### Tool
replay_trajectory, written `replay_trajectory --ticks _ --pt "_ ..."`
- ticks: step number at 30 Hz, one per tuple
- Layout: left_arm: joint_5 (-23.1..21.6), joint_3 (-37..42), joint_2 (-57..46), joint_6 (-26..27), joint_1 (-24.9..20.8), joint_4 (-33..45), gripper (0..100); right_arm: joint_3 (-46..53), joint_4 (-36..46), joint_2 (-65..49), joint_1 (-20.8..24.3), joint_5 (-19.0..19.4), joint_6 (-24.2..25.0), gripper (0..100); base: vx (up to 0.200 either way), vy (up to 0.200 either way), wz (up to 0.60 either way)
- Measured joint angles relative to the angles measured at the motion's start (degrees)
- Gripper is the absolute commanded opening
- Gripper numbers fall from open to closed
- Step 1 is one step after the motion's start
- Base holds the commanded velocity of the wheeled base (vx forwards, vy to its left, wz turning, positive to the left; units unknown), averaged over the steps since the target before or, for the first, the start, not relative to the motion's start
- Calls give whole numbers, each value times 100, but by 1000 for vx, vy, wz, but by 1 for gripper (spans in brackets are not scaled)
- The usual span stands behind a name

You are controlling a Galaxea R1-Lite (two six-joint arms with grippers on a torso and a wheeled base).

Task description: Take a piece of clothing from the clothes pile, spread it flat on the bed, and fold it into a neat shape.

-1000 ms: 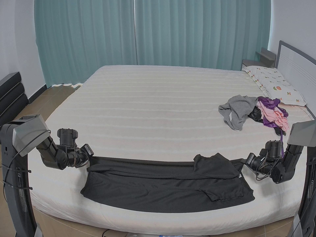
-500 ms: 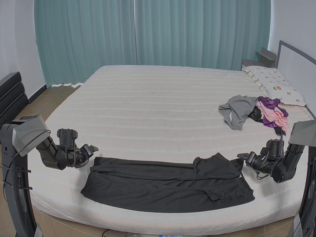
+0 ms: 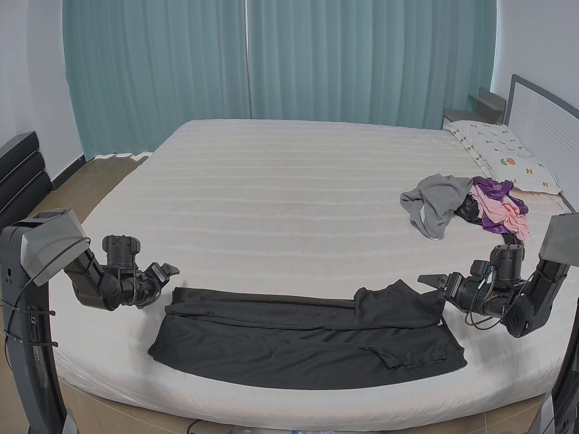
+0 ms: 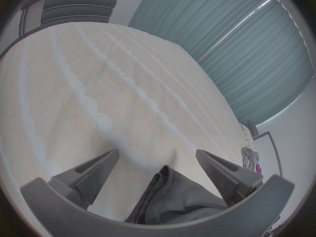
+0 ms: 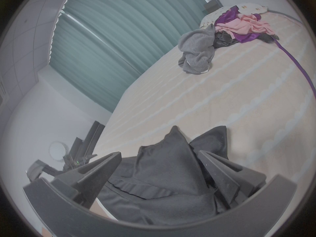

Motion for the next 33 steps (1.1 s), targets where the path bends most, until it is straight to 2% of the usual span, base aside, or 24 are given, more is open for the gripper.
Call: replay_trajectory --ticks 5,12,13,26,33 --pt "5 9 -9 -11 5 0 100 20 -82 268 52 52 -523 100 0 0 0" --pt "13 13 -10 -16 0 -2 100 27 -434 717 41 74 -692 100 0 0 0" --pt "13 13 -10 -13 0 0 100 28 -435 764 46 66 -705 0 0 0 0" --pt "16 9 -12 -13 -2 0 100 267 -801 901 -151 50 -731 0 0 0 0" --pt "16 11 -12 -21 -2 0 100 808 -1092 750 -178 55 -736 0 0 0 0"
